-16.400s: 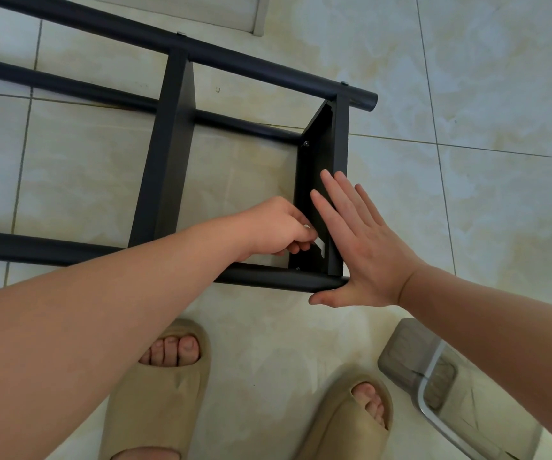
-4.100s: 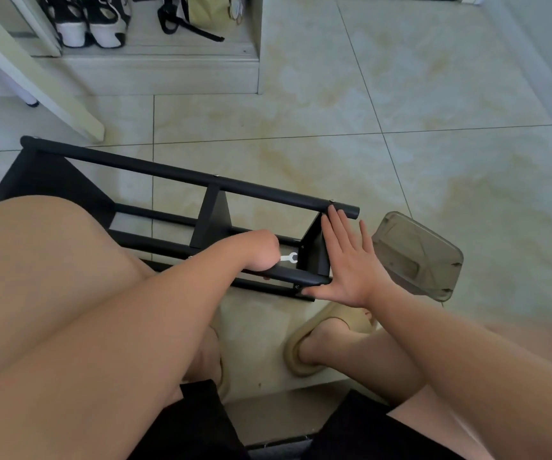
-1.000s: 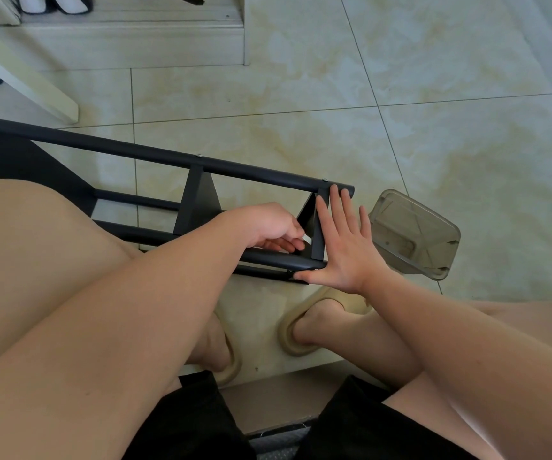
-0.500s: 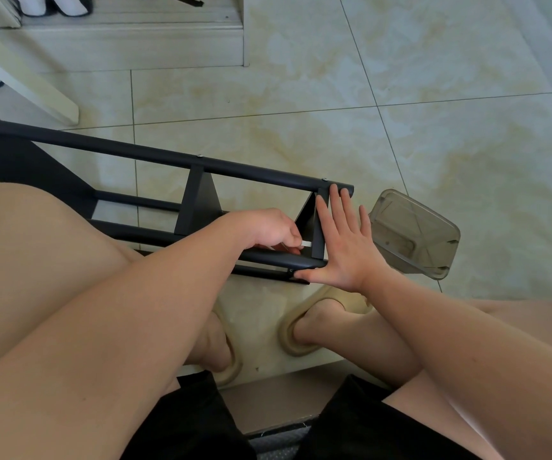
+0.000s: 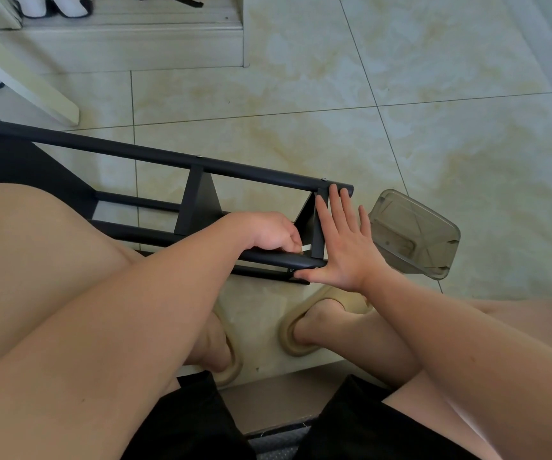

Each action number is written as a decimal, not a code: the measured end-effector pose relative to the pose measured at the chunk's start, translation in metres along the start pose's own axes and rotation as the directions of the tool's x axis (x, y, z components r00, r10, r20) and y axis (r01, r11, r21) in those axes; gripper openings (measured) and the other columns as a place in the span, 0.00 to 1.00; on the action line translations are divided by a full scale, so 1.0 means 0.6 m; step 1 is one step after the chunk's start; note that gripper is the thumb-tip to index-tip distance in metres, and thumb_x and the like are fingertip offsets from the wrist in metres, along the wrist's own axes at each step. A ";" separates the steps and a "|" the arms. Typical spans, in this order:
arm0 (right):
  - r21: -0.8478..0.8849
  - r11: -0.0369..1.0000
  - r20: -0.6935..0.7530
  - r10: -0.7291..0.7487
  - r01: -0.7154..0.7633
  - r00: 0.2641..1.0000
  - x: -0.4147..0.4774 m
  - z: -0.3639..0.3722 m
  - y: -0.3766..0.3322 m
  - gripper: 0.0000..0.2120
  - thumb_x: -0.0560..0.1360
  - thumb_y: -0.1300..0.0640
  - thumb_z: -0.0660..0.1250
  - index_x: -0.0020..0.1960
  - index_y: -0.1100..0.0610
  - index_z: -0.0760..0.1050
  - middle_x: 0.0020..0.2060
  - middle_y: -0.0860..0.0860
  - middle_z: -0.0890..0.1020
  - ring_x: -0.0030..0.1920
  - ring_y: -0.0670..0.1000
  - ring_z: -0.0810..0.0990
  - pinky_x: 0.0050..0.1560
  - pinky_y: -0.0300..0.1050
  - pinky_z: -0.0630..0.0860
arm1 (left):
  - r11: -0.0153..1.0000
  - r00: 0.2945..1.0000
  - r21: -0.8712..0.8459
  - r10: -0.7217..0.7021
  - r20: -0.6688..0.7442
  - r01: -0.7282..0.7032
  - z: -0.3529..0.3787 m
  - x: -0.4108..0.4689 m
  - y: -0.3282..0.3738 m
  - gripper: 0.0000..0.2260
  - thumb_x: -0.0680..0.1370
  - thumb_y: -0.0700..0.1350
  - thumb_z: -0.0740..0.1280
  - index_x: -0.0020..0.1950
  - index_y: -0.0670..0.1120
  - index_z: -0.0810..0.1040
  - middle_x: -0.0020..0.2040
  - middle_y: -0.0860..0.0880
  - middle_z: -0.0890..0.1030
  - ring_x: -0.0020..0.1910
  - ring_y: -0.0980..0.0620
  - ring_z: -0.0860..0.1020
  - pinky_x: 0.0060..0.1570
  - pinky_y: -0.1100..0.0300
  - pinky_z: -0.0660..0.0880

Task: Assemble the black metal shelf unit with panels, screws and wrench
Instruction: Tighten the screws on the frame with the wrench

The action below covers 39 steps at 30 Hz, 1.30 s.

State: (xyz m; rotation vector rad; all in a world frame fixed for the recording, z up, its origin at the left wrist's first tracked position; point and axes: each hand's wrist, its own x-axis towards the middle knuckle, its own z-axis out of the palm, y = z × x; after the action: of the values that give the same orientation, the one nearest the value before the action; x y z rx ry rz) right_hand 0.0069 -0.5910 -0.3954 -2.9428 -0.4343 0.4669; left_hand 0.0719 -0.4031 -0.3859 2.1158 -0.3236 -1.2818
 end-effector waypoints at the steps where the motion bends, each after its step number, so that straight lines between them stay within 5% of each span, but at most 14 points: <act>1: -0.002 1.000 0.002 0.001 -0.001 1.000 0.001 0.000 0.001 0.65 0.61 0.18 0.58 0.82 0.54 0.35 0.80 0.56 0.34 0.79 0.57 0.30 0.78 0.67 0.39 | 1.000 1.000 -0.012 0.006 -0.025 -0.007 -0.002 0.000 -0.001 0.09 0.79 0.45 0.69 0.40 0.57 0.80 0.41 0.58 0.79 0.48 0.52 0.75 0.56 0.56 0.71; 8: -0.013 1.000 -0.003 -0.003 0.003 1.000 0.004 -0.001 0.004 0.65 0.61 0.17 0.56 0.82 0.55 0.36 0.81 0.57 0.35 0.80 0.58 0.31 0.78 0.67 0.39 | 1.000 0.990 -0.031 -0.005 -0.140 0.001 -0.018 0.000 -0.002 0.07 0.78 0.40 0.69 0.53 0.47 0.84 0.42 0.54 0.84 0.50 0.51 0.81 0.46 0.60 0.77; 11: -0.008 1.000 -0.001 -0.004 0.004 1.000 0.004 -0.001 0.004 0.65 0.61 0.17 0.55 0.82 0.55 0.36 0.81 0.57 0.35 0.80 0.57 0.31 0.78 0.66 0.38 | 0.999 0.989 0.017 -0.025 -0.147 0.028 -0.013 0.006 0.002 0.09 0.79 0.39 0.66 0.54 0.48 0.84 0.47 0.53 0.82 0.49 0.50 0.79 0.48 0.58 0.77; 16: -0.012 1.000 0.003 -0.007 0.007 1.000 0.006 -0.001 0.005 0.65 0.61 0.17 0.56 0.82 0.54 0.35 0.80 0.56 0.34 0.79 0.57 0.30 0.78 0.66 0.39 | 0.971 0.991 -0.237 -0.051 -0.120 0.021 -0.001 0.016 0.005 0.06 0.81 0.43 0.66 0.52 0.52 0.82 0.56 0.50 0.82 0.57 0.51 0.80 0.58 0.53 0.78; 23: 0.001 1.000 -0.012 -0.014 0.014 1.000 0.005 0.000 0.006 0.64 0.62 0.18 0.58 0.82 0.54 0.35 0.81 0.56 0.34 0.80 0.57 0.31 0.78 0.66 0.40 | 0.808 0.984 -0.589 -0.102 -0.147 -0.004 0.009 0.021 0.010 0.02 0.81 0.39 0.67 0.52 0.45 0.78 0.41 0.47 0.85 0.42 0.53 0.84 0.48 0.59 0.81; 32: 0.008 1.000 -0.004 -0.013 0.013 1.000 0.005 -0.002 0.005 0.64 0.62 0.18 0.56 0.82 0.54 0.36 0.80 0.56 0.34 0.79 0.56 0.30 0.78 0.66 0.40 | 0.765 0.944 -0.634 -0.119 -0.309 -0.111 0.009 0.025 0.014 0.06 0.79 0.42 0.70 0.55 0.44 0.81 0.42 0.48 0.85 0.41 0.55 0.84 0.42 0.63 0.79; 39: 0.012 1.000 -0.012 -0.016 0.016 1.000 0.005 -0.002 0.006 0.64 0.62 0.18 0.56 0.83 0.54 0.37 0.81 0.56 0.35 0.80 0.57 0.31 0.78 0.66 0.40 | 0.812 0.955 -0.578 -0.106 -0.278 -0.079 0.010 0.019 0.018 0.03 0.78 0.41 0.71 0.51 0.45 0.81 0.39 0.49 0.85 0.39 0.54 0.84 0.42 0.61 0.79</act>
State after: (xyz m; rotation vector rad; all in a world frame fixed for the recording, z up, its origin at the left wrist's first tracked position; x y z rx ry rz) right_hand 0.0107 -0.5936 -0.3959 -2.9269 -0.4512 0.4479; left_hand 0.0739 -0.4194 -0.3892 1.7266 0.2058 -0.8885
